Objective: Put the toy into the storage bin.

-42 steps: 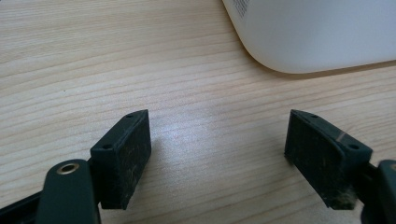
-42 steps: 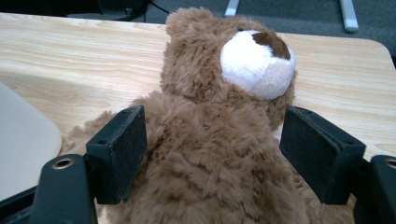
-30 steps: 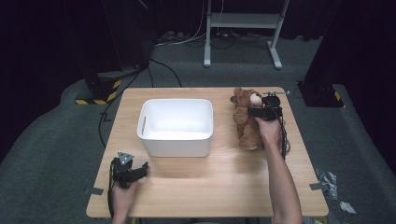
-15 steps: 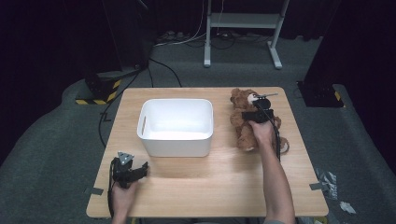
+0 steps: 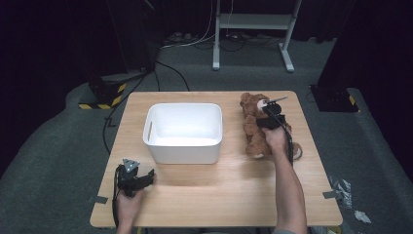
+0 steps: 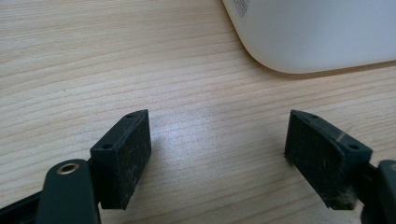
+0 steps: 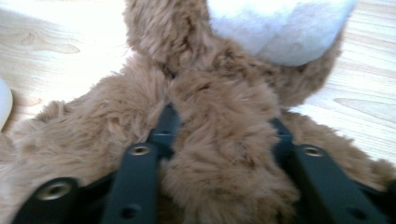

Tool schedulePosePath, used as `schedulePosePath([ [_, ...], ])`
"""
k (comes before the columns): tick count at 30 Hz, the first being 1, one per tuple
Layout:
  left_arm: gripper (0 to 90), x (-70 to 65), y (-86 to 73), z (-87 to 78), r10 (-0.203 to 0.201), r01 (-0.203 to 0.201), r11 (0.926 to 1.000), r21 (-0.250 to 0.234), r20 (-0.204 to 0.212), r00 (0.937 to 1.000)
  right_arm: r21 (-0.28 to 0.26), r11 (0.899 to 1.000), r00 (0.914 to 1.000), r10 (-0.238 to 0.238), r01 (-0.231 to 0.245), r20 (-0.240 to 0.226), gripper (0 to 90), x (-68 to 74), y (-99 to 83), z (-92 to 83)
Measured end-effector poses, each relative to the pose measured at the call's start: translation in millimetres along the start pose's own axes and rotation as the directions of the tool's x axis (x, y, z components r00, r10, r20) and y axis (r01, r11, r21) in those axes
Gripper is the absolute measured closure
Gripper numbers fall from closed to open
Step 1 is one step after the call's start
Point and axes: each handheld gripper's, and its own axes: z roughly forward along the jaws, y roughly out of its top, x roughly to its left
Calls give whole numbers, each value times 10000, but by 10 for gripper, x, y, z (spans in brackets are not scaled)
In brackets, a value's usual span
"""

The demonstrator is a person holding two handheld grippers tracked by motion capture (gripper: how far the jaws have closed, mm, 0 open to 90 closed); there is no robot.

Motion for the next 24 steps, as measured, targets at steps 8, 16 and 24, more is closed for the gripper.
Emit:
schedulePosePath([
  [8, 225, -11, -4, 4, -169, 169, 9998, -57, 30, 9999, -377, 9991, 9996, -189, 182, -186, 756, -4, -19, -126],
  [16, 225, -11, -4, 4, -175, 176, 9998, -57, 34, 9998, -1024, 9930, 9967, -637, 584, -499, 805, 25, -104, -279],
  [24, 225, -8, -3, 2, -134, 134, 9999, -23, 26, 9999, -1843, 9786, 9885, -1117, 915, -1019, 824, 51, -245, -527],
])
